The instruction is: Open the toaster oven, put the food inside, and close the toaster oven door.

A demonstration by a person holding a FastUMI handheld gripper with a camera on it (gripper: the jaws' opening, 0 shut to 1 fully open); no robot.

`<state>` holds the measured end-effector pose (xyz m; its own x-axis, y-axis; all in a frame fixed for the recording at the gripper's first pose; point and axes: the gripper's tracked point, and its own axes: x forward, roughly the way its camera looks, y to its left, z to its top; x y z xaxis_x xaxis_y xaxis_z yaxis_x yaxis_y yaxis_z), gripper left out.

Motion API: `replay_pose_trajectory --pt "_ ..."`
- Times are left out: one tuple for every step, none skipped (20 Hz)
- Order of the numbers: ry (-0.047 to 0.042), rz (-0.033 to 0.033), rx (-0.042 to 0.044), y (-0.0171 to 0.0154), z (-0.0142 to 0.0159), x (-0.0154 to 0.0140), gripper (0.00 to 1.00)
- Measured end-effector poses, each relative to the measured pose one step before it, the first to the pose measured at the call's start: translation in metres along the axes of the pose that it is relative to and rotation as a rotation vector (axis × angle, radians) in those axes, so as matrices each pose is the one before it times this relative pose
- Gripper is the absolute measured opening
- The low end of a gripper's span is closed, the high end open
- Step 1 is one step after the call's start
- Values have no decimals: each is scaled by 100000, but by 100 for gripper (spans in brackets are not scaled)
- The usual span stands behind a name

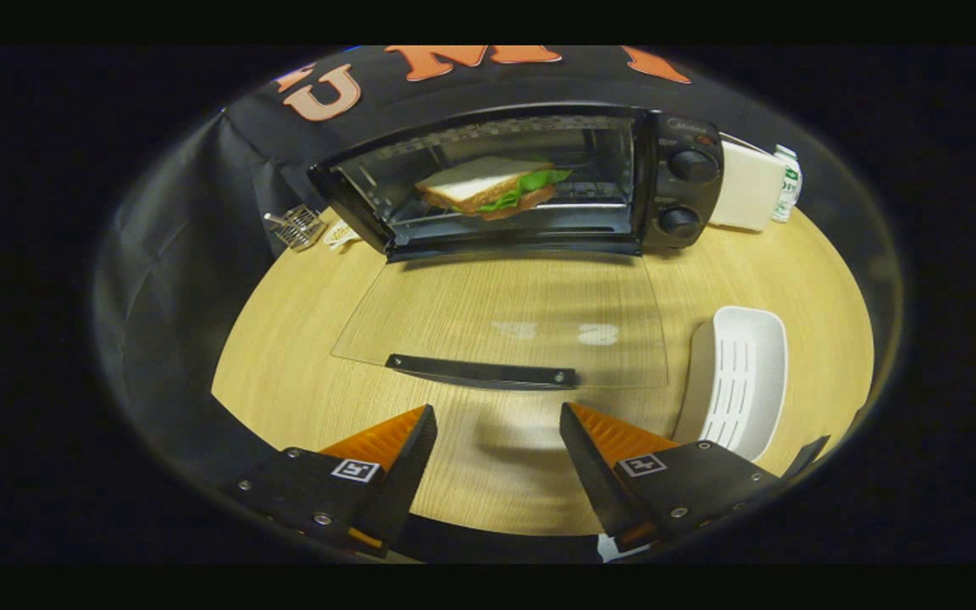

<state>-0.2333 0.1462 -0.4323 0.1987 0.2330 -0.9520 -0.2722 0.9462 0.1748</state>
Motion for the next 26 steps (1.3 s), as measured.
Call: replay_pose_trajectory --pt "1051 -385 -630 60 -47 520 87" --pt "1161 -522 -716 113 -72 461 87" --pt "1660 -54 -246 309 -101 408 87" --pt "1725 -412 473 317 -168 278 87" --pt "414 940 159 564 132 277 87" --pt "-14 390 -311 434 139 316 87" --pt "1075 3 -398 340 -30 287 87" --pt "1736 1251 -229 530 -167 160 87" --pt "1227 68 149 210 -84 104 87" --pt "-767 -63 359 161 246 43 87" --pt "138 -94 214 102 14 -52 87" --pt "-5 -395 237 -50 29 11 87" --pt "234 -532 770 -55 56 -61 87" --pt "-104 -885 1887 -28 20 -94 87" --pt "-2169 -757 2304 -97 475 -364 87" --pt "-1369 -121 889 -43 231 -450 85" --pt "-5531 125 -1533 -99 815 -695 84" --pt "909 -606 -693 -218 123 -237 84" --pt "-3184 -196 -645 -98 556 -218 82" --pt "1455 255 218 33 15 -391 82" --pt "-336 370 766 43 194 22 82" --pt "809 -60 335 -14 36 14 82" --pt "-929 -133 316 15 189 -225 81" --pt "-1053 -251 -507 99 331 -268 81" --pt "-964 -216 -1179 41 241 -434 81" --pt "-1235 -278 -1641 86 338 -431 81"
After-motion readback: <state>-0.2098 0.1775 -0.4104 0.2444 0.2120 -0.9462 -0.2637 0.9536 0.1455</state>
